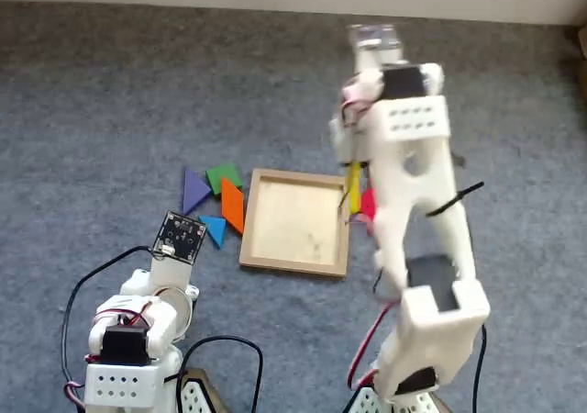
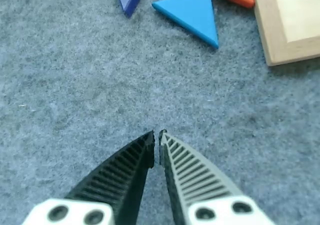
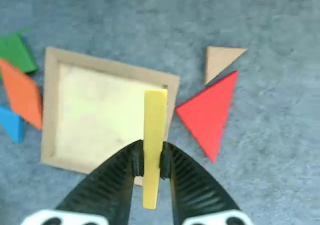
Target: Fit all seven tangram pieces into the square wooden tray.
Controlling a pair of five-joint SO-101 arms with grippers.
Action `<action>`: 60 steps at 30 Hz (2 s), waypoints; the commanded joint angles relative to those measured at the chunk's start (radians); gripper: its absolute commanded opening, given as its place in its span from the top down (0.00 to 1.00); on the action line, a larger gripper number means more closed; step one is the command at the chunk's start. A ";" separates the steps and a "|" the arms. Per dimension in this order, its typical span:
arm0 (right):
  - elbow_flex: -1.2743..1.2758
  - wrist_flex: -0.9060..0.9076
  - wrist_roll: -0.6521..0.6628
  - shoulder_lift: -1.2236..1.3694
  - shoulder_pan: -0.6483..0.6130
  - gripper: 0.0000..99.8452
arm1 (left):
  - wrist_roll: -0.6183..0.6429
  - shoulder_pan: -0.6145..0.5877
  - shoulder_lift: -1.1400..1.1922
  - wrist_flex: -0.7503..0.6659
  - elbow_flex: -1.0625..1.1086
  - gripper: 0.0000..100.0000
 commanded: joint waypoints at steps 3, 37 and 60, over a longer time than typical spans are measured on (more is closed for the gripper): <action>0.102 0.024 -0.092 -0.134 -0.176 0.99 | 0.008 0.005 -0.025 0.005 0.019 0.95; 0.572 -0.289 -0.241 -0.272 -0.013 0.80 | 0.008 0.005 -0.025 0.005 0.019 0.95; 0.380 -0.355 -0.140 0.096 0.177 0.79 | 0.008 0.005 -0.025 0.005 0.019 0.95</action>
